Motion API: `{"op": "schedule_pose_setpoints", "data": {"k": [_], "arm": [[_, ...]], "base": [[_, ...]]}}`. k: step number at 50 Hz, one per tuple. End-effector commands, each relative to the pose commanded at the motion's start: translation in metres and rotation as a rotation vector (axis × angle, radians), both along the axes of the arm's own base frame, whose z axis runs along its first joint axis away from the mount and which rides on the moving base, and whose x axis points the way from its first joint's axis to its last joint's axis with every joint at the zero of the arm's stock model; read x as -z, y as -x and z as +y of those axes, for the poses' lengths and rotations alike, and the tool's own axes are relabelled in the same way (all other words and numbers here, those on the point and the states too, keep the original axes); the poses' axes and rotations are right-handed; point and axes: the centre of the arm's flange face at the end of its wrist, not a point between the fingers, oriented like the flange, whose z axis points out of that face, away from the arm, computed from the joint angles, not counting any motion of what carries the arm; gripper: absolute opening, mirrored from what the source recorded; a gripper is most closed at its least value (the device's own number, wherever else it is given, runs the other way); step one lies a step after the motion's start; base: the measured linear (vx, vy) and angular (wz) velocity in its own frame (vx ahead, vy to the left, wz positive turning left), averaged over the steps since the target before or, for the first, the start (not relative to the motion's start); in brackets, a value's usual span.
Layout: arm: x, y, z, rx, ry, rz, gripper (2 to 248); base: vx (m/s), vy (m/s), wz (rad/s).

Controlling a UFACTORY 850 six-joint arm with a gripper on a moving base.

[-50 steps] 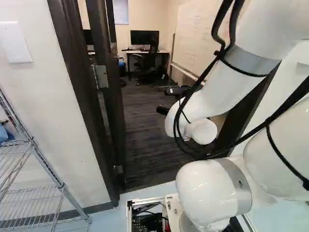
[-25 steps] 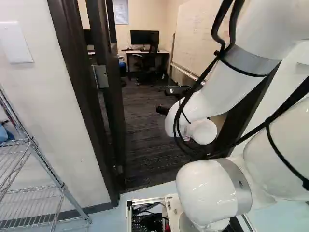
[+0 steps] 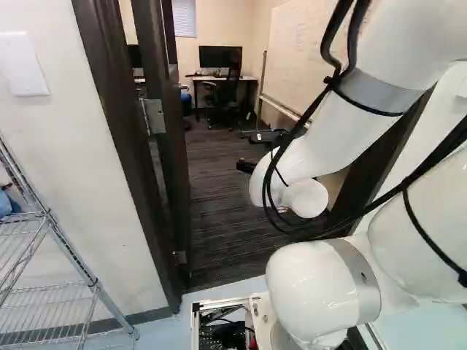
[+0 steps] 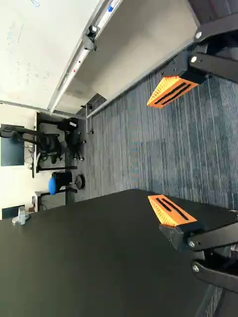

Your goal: Open the door and move inside

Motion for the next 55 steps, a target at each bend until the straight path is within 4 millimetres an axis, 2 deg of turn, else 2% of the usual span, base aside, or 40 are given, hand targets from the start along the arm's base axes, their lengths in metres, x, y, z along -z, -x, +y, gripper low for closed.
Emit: {"op": "schedule_pose_setpoints", "data": {"k": [18,55], "arm": [[0.0000,0.0000,0.0000,0.000,0.000,0.000,247],[0.0000,0.0000,0.0000,0.000,0.000,0.000,247]], "base": [[0.094,-0.001,0.010],[0.126,-0.048,0.001]]}}
